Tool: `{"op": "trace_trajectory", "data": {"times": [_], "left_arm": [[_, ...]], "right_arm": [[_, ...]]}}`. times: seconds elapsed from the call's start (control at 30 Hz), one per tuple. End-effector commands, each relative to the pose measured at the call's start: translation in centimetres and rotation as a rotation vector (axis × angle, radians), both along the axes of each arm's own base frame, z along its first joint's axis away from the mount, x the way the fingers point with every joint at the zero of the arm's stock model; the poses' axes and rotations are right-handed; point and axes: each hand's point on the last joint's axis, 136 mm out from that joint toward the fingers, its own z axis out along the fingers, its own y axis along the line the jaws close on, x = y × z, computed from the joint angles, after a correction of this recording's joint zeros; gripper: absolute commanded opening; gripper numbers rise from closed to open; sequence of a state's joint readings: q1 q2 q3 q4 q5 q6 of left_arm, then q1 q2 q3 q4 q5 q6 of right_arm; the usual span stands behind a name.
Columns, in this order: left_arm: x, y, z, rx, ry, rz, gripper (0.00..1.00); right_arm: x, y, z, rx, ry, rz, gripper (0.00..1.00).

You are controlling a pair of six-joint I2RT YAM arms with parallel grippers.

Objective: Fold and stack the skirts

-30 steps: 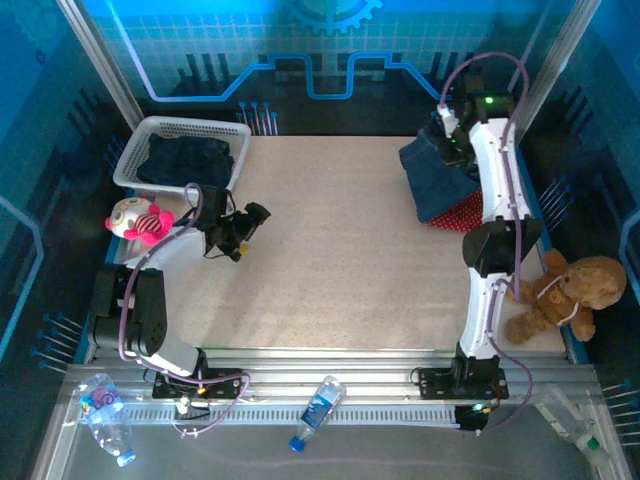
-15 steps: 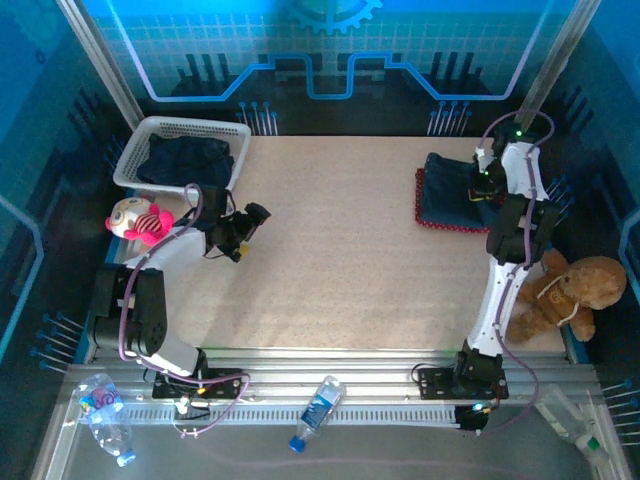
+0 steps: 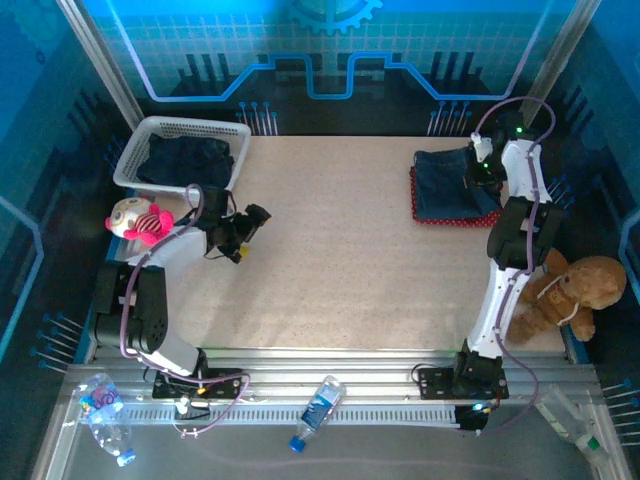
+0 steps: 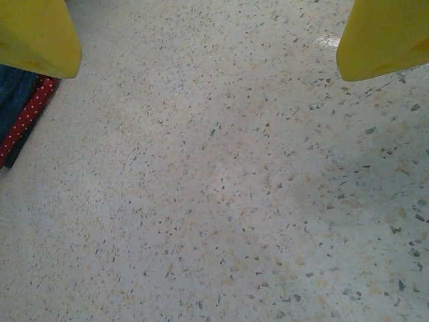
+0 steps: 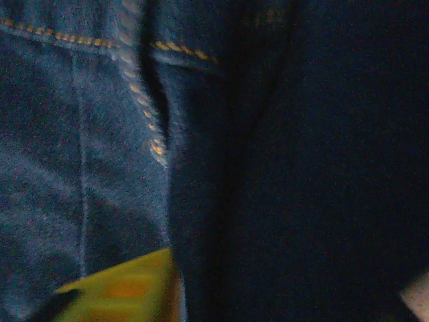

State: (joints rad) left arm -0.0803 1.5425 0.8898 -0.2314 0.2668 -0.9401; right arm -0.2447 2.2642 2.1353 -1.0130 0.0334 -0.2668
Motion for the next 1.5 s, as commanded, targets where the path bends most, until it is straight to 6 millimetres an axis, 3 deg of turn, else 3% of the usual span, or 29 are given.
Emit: {"op": "trace_trajectory", "data": {"times": [0.0, 0.1, 0.17, 0.2, 0.27, 0.37, 0.47, 0.5, 0.57, 0.67, 0.8, 0.97, 1.1, 1.2, 1.27, 1.37, 1.47], "left_arm": [[0.4, 0.1, 0.4, 0.002, -0.007, -0.008, 0.99], [0.3, 0.2, 0.5, 0.008, -0.010, -0.006, 0.99], [0.2, 0.3, 0.5, 0.008, -0.011, -0.004, 0.99], [0.2, 0.3, 0.5, 0.008, -0.011, -0.004, 0.99], [0.2, 0.3, 0.5, 0.009, -0.012, -0.004, 0.99], [0.5, 0.1, 0.7, 0.004, -0.019, -0.007, 0.99], [0.8, 0.0, 1.2, -0.001, -0.030, -0.012, 0.99], [0.9, 0.0, 1.4, 0.001, -0.034, -0.014, 0.99], [0.8, 0.1, 1.4, 0.006, -0.033, -0.016, 0.99], [0.7, 0.1, 1.1, 0.009, -0.026, -0.019, 0.99], [0.3, 0.1, 0.7, 0.010, -0.014, -0.020, 0.99], [0.4, 0.0, 2.4, 0.004, -0.051, -0.027, 0.99], [1.2, 0.2, 7.5, 0.062, -0.149, -0.098, 0.99], [1.6, 3.6, 12.0, 0.349, -0.210, -0.140, 0.99], [2.2, 6.8, 13.6, 0.549, -0.193, -0.121, 0.99], [3.8, 10.8, 15.0, 0.733, -0.157, -0.068, 0.99], [6.4, 13.3, 15.2, 0.761, -0.149, -0.021, 0.99]], "right_arm": [[1.8, -3.4, 4.6, -0.193, -0.173, -0.154, 0.60], [0.9, -7.1, 7.1, -0.360, -0.256, -0.351, 0.78], [0.2, -7.0, 7.4, -0.310, -0.254, -0.380, 1.00], [0.2, -5.7, 6.9, -0.215, -0.241, -0.340, 1.00], [-0.3, -1.0, 5.3, 0.097, -0.151, -0.213, 1.00], [-1.1, 0.4, 3.0, 0.183, -0.053, -0.246, 1.00], [-0.9, 3.7, 1.8, 0.368, -0.031, -0.186, 1.00], [-0.9, 3.8, 1.3, 0.381, -0.020, -0.188, 0.99], [-0.7, 1.8, -0.5, 0.297, 0.011, -0.248, 1.00], [-0.6, -1.5, -4.9, 0.223, 0.081, -0.329, 1.00], [-0.6, -4.1, -7.8, 0.160, 0.151, -0.370, 1.00], [0.3, -0.8, -4.4, 0.254, 0.081, -0.246, 1.00], [0.0, 0.2, 0.9, 0.138, -0.031, -0.214, 1.00], [-0.8, 0.5, 5.2, 0.052, -0.155, -0.277, 1.00], [-1.6, 1.9, 7.5, 0.071, -0.214, -0.295, 1.00], [-2.8, 4.0, 10.6, 0.036, -0.305, -0.319, 1.00], [-4.2, 6.3, 13.4, -0.050, -0.398, -0.319, 1.00]]}}
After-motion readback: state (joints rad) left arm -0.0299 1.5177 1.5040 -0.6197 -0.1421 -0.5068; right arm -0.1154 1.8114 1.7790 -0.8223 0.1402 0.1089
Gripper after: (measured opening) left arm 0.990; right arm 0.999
